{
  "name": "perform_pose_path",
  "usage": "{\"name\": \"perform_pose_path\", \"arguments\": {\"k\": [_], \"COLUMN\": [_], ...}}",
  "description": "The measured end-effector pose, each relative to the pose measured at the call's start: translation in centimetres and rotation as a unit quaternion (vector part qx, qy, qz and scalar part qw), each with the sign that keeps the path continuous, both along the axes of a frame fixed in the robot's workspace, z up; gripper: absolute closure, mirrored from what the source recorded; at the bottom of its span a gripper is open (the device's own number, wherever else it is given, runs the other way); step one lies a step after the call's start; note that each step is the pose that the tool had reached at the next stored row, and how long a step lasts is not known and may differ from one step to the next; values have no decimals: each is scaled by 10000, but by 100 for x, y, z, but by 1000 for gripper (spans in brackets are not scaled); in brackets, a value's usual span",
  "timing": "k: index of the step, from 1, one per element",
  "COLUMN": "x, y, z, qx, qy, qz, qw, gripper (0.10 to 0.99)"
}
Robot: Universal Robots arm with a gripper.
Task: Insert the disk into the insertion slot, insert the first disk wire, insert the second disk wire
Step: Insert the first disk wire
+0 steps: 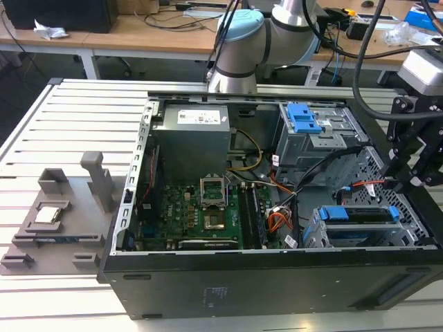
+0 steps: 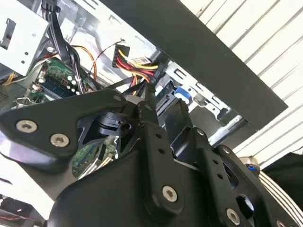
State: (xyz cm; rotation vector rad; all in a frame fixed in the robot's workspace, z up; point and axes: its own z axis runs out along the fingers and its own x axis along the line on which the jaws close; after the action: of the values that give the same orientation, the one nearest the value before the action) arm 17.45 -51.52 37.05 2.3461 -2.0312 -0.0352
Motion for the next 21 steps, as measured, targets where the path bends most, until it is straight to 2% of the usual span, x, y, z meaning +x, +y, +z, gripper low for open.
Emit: {"name": "perform_pose_path", "arguments": {"k": [3, 7, 8, 13, 17, 20, 21], "x": [6, 33, 40, 84, 86, 86, 86], "y": [65, 191, 204, 236, 236, 237, 237], "z": [-34, -79, -88, -135, -151, -150, -151], "qx": [-26, -132, -163, -270, -404, -425, -435], "qy": [0, 0, 0, 0, 2, 2, 3], "qz": [58, 77, 87, 172, 183, 184, 183], "qw": [10000, 9999, 9998, 9995, 9990, 9989, 9989], "gripper": [725, 725, 725, 725, 725, 725, 804]}}
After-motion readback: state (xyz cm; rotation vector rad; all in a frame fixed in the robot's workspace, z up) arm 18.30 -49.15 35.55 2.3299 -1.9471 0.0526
